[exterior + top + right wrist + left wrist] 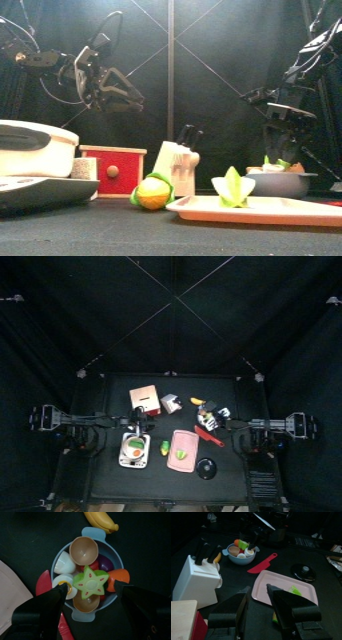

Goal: Place starfruit bottom in bowl

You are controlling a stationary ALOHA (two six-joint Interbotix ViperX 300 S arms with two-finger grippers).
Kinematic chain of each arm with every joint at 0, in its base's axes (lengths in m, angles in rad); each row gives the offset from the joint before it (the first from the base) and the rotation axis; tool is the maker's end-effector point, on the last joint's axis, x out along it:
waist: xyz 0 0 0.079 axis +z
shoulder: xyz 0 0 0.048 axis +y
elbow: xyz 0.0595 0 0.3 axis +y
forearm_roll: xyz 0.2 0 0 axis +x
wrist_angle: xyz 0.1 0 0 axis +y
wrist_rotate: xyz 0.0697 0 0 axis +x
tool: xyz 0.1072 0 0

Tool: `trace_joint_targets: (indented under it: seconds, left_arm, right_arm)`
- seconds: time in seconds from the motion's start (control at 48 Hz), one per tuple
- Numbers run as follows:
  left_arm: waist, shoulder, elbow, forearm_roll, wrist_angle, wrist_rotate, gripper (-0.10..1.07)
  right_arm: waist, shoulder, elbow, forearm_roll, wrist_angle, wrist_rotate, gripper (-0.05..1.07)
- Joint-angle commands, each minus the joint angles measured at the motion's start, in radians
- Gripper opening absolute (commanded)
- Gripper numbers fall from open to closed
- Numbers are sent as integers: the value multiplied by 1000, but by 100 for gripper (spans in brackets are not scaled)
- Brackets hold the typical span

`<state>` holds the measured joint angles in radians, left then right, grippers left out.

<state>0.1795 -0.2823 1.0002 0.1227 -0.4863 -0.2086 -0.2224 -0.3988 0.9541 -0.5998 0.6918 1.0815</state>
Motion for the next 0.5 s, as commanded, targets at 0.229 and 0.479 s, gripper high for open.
trace_joint_targets:
  seconds: [0.229, 0.479]
  left_arm:
    - [3, -5, -11, 0, -5, 0, 75]
    - [2, -5, -11, -2, -5, 0, 75]
  right_arm:
    - [6, -49, -71, 5, -3, -2, 102]
    - [32, -38, -78, 5, -15, -2, 102]
